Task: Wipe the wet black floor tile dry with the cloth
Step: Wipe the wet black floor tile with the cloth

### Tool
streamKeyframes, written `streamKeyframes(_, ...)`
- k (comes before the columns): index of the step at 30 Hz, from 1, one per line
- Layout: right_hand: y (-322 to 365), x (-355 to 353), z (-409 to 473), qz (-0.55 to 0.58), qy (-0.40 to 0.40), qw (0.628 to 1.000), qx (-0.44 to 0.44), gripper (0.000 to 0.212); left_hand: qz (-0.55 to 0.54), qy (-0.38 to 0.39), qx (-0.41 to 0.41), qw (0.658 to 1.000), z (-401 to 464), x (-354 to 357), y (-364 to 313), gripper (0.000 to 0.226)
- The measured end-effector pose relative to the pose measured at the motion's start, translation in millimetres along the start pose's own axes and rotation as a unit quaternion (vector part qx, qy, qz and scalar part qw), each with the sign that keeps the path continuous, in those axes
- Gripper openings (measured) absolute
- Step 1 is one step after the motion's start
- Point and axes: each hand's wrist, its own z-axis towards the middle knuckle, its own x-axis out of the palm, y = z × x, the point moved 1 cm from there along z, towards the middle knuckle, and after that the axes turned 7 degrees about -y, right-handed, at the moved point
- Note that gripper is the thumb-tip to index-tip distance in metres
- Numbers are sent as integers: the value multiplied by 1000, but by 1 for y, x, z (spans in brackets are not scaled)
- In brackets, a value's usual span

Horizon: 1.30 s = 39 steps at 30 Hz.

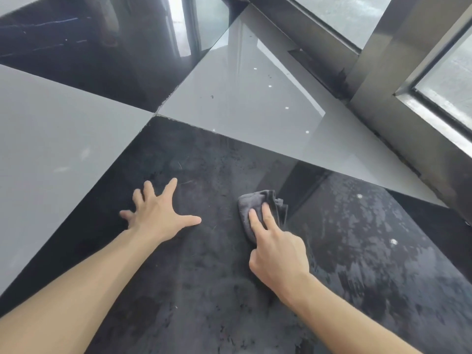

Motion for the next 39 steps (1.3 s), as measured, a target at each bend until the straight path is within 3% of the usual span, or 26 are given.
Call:
streamKeyframes(5,5,-11,64,10,-53,998,32,72,-28,11,-22,999,3,8,2,114)
streamKeyframes(15,4,-24,142,8,-90,995,42,68,-30,20,-13,999,8,9,2,105)
streamKeyframes(30,49,3,35,13,-15,1000,11,75,32,-10,16,999,15,-6,-5,101)
streamKeyframes(35,44,-8,64,-5,-36,999,5,74,-24,8,-44,999,27,-7,20,108)
streamKeyframes(39,47,-20,115,-2,-60,998,19,71,-29,14,-34,999,29,-3,23,109)
